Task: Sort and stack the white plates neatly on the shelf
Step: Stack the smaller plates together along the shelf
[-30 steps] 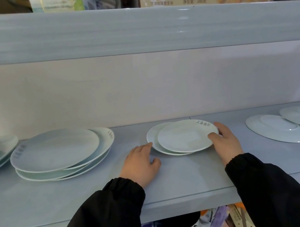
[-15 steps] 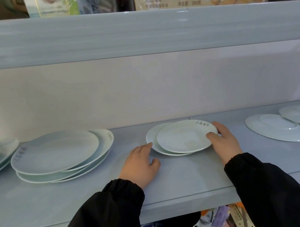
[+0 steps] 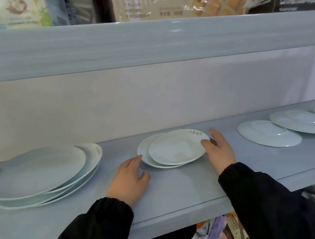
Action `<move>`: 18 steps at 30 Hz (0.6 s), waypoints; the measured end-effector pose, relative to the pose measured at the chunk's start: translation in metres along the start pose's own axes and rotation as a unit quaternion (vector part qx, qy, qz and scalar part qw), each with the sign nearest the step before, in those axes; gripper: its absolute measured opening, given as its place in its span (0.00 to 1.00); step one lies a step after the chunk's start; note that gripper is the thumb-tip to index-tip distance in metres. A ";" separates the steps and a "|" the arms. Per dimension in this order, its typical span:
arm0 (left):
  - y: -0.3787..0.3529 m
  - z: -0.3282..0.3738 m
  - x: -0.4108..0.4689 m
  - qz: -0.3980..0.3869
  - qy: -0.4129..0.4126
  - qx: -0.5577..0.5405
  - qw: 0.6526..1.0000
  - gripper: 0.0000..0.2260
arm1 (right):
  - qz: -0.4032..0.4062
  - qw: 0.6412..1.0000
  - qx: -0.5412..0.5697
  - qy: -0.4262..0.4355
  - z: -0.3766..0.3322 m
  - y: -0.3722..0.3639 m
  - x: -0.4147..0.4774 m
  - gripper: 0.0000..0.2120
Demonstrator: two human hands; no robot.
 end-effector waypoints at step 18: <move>-0.041 0.205 -0.010 0.083 -0.281 0.024 0.956 0.26 | 0.045 0.967 -0.235 0.081 0.022 0.251 0.022 0.32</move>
Point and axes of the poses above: each hand's wrist, its own x-axis towards the middle knuckle, its own y-axis out of the back of the hand, z = x × y, the point moved 10 cm from there along x, towards the middle knuckle, and after that the axes turned 2 degrees about -y, right-handed, at the moved point
